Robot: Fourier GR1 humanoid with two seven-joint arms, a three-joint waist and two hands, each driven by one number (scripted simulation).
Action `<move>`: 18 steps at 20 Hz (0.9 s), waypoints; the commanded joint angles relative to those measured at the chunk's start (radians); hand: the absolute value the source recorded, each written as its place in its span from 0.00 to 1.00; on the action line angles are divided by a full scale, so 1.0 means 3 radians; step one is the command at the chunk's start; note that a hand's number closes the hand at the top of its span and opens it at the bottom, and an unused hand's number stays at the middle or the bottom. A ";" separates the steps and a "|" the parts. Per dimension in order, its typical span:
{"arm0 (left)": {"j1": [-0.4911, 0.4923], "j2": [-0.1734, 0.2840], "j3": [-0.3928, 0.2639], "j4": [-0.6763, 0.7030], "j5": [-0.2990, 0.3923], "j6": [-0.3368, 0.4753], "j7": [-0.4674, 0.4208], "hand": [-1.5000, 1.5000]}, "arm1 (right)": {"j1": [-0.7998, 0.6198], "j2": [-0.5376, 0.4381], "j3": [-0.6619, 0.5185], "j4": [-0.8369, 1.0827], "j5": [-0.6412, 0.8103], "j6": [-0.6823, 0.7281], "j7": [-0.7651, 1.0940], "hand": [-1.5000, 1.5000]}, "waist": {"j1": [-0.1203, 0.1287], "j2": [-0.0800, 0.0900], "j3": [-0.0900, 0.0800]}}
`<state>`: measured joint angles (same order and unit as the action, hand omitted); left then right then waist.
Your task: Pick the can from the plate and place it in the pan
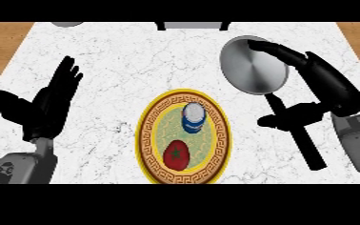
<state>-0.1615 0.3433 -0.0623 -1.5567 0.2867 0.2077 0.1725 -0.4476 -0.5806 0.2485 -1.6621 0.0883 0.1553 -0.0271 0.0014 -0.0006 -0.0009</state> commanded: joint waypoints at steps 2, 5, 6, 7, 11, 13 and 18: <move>-0.0084 -0.0060 -0.0037 0.0007 -0.0050 0.0031 0.0077 0.50 | -0.0477 -0.0212 0.0221 0.0078 0.0308 0.0420 0.0422 0.00 | 0.0031 0.0004 -0.0001; -0.0137 -0.0064 0.0022 0.0152 -0.0077 -0.0008 -0.0038 0.50 | -0.0794 0.0044 0.0531 -0.0017 0.0535 0.0511 0.0951 0.00 | 0.0027 0.0004 -0.0003; -0.0054 -0.0121 -0.0072 0.0020 -0.0094 0.0012 0.0032 0.50 | -0.0853 0.0108 0.0605 0.0078 0.0610 0.0563 0.0955 0.00 | 0.0045 0.0003 -0.0001; -0.0209 -0.0081 -0.0008 0.0066 -0.0093 0.0050 0.0128 0.50 | -0.0863 0.0165 0.0739 0.0135 0.0706 0.0609 0.0986 0.00 | 0.0040 0.0006 -0.0001; 0.0000 0.0036 0.0062 -0.0144 -0.0010 -0.0080 0.0130 0.50 | -0.1020 0.0119 0.0957 0.0265 0.0622 0.1196 0.1239 0.00 | 0.0076 -0.0002 -0.0002; -0.0042 -0.0138 -0.0060 -0.0058 -0.0121 0.0064 0.0126 0.50 | -0.1031 0.0237 0.1102 0.0245 0.0526 0.1459 0.1513 0.00 | 0.0031 -0.0005 -0.0002; -0.0044 -0.0170 -0.0025 -0.0046 -0.0193 0.0042 0.0132 0.50 | -0.1054 0.0559 0.1141 0.0131 0.0657 0.1719 0.1876 0.00 | 0.0005 -0.0004 0.0002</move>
<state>-0.1636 0.3013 -0.0710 -1.5669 0.2455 0.2149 0.1890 -0.7564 -0.4823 0.5676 -1.5940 0.2634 0.6048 0.4448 0.0090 -0.0010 -0.0011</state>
